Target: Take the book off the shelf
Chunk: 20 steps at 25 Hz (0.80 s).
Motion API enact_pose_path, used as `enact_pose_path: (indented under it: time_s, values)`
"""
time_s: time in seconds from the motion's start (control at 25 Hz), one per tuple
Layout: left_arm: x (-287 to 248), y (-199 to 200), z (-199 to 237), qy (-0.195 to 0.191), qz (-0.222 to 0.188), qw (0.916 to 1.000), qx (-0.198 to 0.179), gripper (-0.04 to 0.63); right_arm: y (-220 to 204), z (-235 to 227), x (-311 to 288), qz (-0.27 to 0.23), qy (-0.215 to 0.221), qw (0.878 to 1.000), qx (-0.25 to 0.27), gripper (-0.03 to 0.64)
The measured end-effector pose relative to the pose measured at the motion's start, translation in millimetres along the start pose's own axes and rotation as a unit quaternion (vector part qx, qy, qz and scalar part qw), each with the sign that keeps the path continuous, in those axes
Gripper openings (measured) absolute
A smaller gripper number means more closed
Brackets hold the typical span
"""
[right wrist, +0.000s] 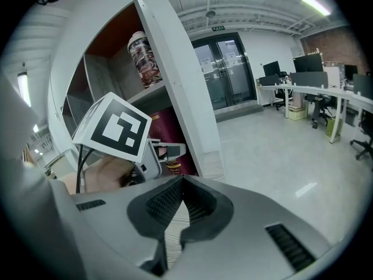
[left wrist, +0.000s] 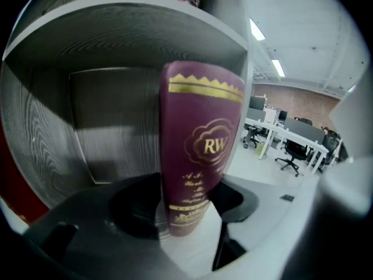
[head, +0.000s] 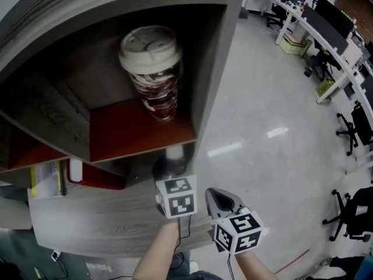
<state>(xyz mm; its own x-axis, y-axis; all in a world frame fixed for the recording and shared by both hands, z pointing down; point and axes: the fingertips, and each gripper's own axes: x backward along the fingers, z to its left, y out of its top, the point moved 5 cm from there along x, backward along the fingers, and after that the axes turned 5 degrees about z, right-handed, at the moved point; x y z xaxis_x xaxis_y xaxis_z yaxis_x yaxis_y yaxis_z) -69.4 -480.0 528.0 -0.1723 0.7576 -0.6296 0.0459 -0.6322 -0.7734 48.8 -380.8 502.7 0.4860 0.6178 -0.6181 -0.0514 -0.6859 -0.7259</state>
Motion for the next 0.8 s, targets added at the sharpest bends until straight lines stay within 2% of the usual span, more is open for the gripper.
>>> enact_pose_path:
  time_s: [0.44, 0.8]
  values:
    - [-9.9, 12.0, 7.3, 0.016, -0.012, 0.9998, 0.009, 0.249, -1.3, 1.2, -6.0, 0.010, 0.004, 1.000, -0.004, 0.008]
    - [7.4, 0.1, 13.7, 0.016, -0.009, 0.9998, 0.011, 0.222, -5.5, 8.6, 4.3, 0.002, 0.003, 1.000, -0.005, 0.008]
